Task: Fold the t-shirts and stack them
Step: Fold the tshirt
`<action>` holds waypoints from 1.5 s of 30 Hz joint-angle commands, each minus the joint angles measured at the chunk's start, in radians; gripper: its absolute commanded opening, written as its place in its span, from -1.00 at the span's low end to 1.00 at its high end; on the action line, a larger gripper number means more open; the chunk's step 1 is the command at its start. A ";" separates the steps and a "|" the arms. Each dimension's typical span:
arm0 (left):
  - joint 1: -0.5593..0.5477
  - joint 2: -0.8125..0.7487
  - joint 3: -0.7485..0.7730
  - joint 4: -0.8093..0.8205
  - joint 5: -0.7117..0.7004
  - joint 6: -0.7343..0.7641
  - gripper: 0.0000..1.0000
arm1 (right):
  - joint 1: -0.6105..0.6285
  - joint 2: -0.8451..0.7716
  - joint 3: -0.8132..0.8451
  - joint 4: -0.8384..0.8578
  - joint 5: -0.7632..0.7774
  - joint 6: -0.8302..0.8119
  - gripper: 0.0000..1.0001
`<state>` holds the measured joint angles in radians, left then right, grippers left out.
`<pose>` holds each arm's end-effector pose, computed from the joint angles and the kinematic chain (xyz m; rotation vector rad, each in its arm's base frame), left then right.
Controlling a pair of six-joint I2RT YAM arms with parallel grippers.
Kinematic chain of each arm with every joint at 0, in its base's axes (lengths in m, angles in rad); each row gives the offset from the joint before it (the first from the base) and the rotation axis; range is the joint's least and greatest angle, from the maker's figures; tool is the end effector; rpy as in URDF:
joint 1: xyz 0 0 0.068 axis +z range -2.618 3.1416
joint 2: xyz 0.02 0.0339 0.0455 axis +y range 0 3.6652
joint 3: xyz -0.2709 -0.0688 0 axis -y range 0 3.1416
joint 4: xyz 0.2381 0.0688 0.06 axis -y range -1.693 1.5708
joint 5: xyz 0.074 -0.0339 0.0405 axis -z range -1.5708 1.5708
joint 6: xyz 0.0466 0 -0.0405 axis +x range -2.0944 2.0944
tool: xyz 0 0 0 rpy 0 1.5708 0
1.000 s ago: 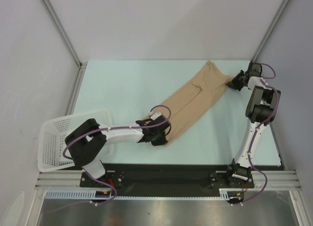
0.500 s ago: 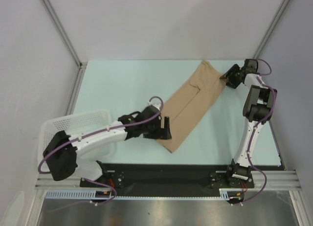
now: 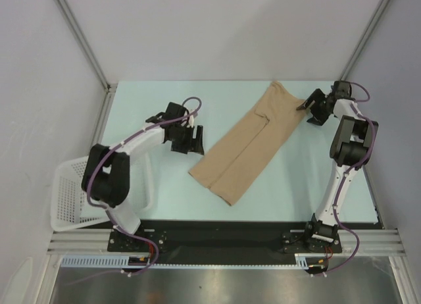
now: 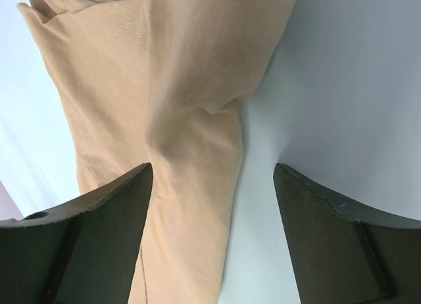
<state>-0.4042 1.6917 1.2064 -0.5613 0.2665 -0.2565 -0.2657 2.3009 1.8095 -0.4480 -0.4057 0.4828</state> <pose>0.3177 -0.1493 0.2214 0.2932 2.6597 -0.5718 0.4949 -0.1156 0.1616 0.7559 2.3831 0.5983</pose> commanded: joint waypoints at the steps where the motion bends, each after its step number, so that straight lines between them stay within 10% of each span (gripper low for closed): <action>1: 0.028 0.048 -0.013 -0.036 0.134 0.080 0.54 | -0.007 0.001 0.002 -0.058 -0.030 -0.053 0.61; 17: 0.018 0.089 -0.133 -0.019 0.120 0.053 0.14 | 0.016 0.091 0.050 -0.027 -0.009 -0.015 0.36; 23: 0.004 0.125 -0.143 -0.014 0.122 0.037 -0.47 | 0.028 0.141 0.094 -0.011 0.008 0.010 0.12; 25: 0.002 0.114 -0.157 -0.011 0.096 0.019 -0.99 | 0.037 0.164 0.135 -0.018 0.016 0.004 -0.15; 31: -0.019 -0.009 -0.289 0.055 0.062 -0.088 -0.99 | 0.088 0.221 0.258 -0.014 0.025 0.007 -0.70; 45: -0.393 -0.325 -0.628 0.334 -0.087 -0.611 -1.00 | 0.263 0.371 0.545 -0.040 -0.054 -0.012 -0.70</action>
<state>-0.7025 1.4158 0.6243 -0.2993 0.2337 -0.6704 -0.0334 2.6389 2.2959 -0.4603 -0.4385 0.4824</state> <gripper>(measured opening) 0.016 0.152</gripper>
